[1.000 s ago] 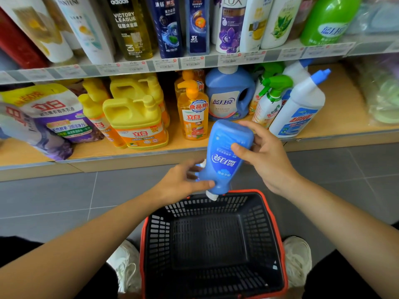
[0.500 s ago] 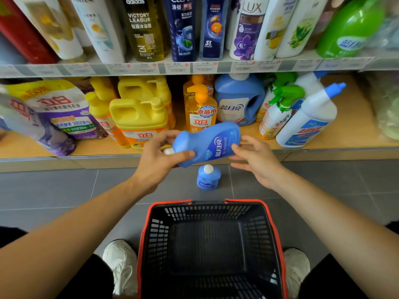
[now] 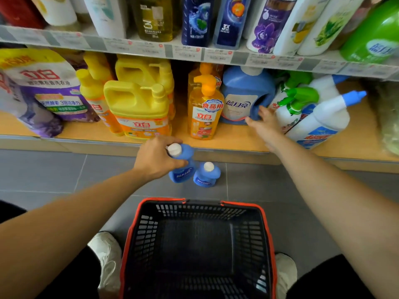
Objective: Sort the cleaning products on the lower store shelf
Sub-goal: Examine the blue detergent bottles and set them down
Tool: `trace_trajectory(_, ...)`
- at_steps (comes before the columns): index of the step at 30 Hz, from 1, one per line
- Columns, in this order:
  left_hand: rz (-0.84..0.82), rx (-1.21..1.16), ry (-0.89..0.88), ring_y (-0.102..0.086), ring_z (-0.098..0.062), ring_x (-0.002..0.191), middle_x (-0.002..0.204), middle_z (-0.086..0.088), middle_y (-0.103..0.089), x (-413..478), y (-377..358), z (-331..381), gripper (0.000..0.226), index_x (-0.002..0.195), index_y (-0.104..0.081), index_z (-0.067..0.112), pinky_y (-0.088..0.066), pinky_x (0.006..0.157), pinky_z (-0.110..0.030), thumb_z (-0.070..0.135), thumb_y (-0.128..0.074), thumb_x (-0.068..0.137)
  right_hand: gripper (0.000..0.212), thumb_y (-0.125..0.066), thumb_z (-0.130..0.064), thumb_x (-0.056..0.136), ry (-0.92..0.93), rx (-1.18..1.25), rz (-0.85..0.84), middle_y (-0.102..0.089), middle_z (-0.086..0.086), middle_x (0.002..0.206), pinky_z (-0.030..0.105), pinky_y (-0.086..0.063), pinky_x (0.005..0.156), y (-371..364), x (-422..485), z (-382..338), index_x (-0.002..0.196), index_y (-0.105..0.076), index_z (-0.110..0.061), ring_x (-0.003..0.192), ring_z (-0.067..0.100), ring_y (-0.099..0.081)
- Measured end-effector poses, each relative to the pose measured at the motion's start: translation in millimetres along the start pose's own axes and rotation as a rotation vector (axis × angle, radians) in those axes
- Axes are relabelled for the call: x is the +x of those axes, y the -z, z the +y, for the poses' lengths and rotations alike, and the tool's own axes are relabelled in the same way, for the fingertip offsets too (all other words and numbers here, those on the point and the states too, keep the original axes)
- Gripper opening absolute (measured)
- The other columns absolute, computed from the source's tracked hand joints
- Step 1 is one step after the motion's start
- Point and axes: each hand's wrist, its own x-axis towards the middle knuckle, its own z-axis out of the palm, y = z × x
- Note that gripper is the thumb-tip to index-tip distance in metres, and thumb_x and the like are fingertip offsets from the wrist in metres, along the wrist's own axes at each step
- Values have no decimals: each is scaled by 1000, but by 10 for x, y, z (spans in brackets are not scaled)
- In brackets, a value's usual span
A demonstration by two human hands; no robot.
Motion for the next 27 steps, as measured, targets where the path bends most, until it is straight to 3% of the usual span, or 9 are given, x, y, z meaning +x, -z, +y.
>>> trace_trajectory(6,-108,91,48,-67,-24,108,118,5,-73,-107,-240,-327,59,118,-73,29,-51,91,-37,36,-93,63,82,-65,-3,94,68,58,3,-40,3,157,22,-37,104,-304,74,101,159,-18,-16,131,10,-44)
trace_trajectory(9,-159,97,79,-66,-25,111,120,5,-73,-110,-357,-404,57,119,-72,28,-49,94,-37,35,-92,66,76,-64,-1,93,106,63,-39,-46,0,151,20,-41,100,-335,-53,176,157,-27,-18,124,6,-47)
trace_trajectory(11,-194,106,102,-65,-25,111,120,4,-72,-131,-461,-451,57,120,-70,28,-49,94,-36,35,-91,67,61,-69,-10,93,105,-1,-62,-59,2,140,25,-46,100,-307,-148,264,149,-45,-15,118,10,-58)
trace_trajectory(14,-249,131,119,-66,-26,107,115,3,-72,-198,-560,-541,56,118,-68,27,-48,89,-34,34,-91,66,30,-77,-20,85,138,-51,263,-75,5,98,35,-56,89,-255,-264,366,112,-71,-8,89,17,-70)
trace_trajectory(16,-284,142,128,-65,-26,108,116,2,-71,-237,-572,-592,57,119,-68,27,-48,90,-34,32,-90,67,37,-80,-24,80,153,-69,510,-71,8,97,34,-53,85,-191,-276,368,109,-66,-5,91,26,-69)
trace_trajectory(17,-303,146,131,-65,-26,109,118,2,-71,-256,-571,-613,57,120,-68,27,-48,92,-34,31,-90,68,48,-82,-27,78,153,-67,529,-69,10,106,30,-50,86,-168,-254,348,116,-62,-5,99,27,-67)
trace_trajectory(21,-380,138,117,-64,-24,109,119,2,-71,-338,-574,-668,49,120,-69,25,-46,93,-32,26,-87,74,74,-81,-31,81,160,-96,317,-59,8,137,36,-46,105,-148,-67,201,141,-46,-7,125,23,-57)
trace_trajectory(25,-355,82,112,-65,-25,105,115,0,-73,-348,-541,-685,41,118,-71,20,-46,91,-32,22,-85,79,57,-78,-27,85,159,27,284,-63,9,129,38,-49,102,-151,20,118,132,-52,-6,119,23,-61)
trace_trajectory(27,-327,62,113,-64,-26,105,114,-2,-71,-342,-544,-665,38,116,-72,18,-45,90,-33,19,-84,80,36,-74,-28,89,175,40,262,-68,11,110,31,-53,86,-152,-7,166,113,-58,-7,99,24,-65)
